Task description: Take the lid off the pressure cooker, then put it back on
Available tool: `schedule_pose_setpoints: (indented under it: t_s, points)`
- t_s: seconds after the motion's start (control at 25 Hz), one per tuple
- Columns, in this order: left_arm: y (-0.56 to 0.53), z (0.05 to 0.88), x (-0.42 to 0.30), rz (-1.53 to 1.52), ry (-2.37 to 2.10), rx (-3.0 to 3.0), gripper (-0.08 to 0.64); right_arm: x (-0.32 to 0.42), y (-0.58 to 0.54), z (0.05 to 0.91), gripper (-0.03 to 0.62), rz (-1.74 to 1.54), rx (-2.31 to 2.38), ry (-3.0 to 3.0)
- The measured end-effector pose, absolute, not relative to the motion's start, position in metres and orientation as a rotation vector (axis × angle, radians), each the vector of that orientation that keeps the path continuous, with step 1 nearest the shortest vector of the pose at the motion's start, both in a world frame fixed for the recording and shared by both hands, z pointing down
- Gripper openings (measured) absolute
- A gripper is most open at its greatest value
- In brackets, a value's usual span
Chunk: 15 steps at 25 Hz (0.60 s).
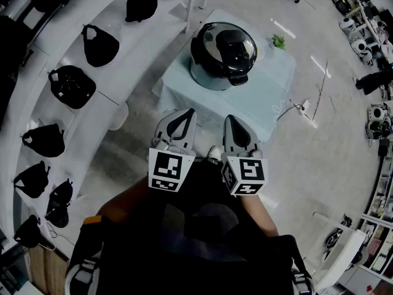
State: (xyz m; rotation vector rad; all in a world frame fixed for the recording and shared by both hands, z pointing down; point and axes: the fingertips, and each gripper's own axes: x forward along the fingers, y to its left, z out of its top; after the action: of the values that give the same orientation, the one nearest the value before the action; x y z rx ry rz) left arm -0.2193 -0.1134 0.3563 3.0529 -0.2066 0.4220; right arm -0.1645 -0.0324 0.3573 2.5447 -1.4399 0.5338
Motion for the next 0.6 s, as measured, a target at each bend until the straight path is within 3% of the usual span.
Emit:
schedule_pose_setpoints:
  t_s: [0.6]
  points:
    - [-0.115,0.356,-0.186,0.45,-0.21,3.057,0.007,-0.135,-0.041,0.358,0.011,0.547,2.503,-1.521]
